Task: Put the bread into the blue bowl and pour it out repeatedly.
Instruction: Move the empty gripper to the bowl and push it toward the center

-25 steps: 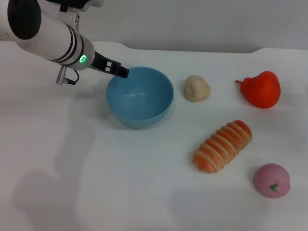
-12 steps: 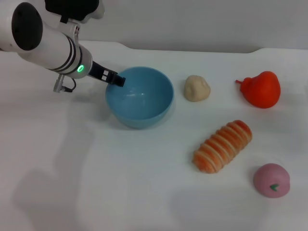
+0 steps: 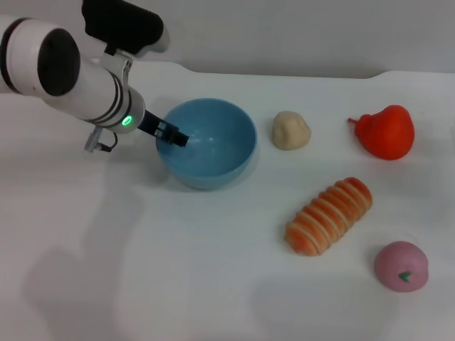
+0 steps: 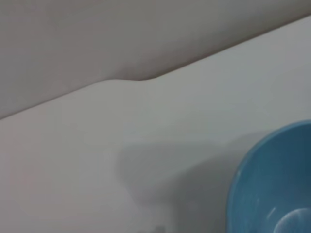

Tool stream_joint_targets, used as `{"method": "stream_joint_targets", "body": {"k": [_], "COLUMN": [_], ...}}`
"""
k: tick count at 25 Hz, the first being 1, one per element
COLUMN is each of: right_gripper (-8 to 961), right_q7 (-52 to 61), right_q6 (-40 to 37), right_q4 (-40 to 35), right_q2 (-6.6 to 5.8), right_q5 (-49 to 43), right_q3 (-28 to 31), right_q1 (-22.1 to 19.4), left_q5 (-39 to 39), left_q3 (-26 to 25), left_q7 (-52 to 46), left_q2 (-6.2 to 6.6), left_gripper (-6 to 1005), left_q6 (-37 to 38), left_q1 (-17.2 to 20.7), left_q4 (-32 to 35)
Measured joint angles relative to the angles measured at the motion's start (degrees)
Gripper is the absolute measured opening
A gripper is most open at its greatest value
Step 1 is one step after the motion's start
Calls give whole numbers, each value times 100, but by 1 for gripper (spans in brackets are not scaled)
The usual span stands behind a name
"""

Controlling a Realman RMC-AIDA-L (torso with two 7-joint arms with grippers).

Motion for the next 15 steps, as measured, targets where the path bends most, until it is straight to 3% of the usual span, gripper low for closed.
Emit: {"method": "stream_joint_targets", "body": {"k": [15], "right_gripper": [541], "right_q7": [0], "right_q6": [0], "right_q4": [5], "right_q2": [8], "right_q5": [0], "right_q3": [0], "right_q1": [-59], "left_q5": [-423], "left_q3": [216], "left_q7": [8], "left_q2": [-6], "left_gripper": [703], "left_q6": [322], "left_q1": [-36], "left_q4": [-333]}}
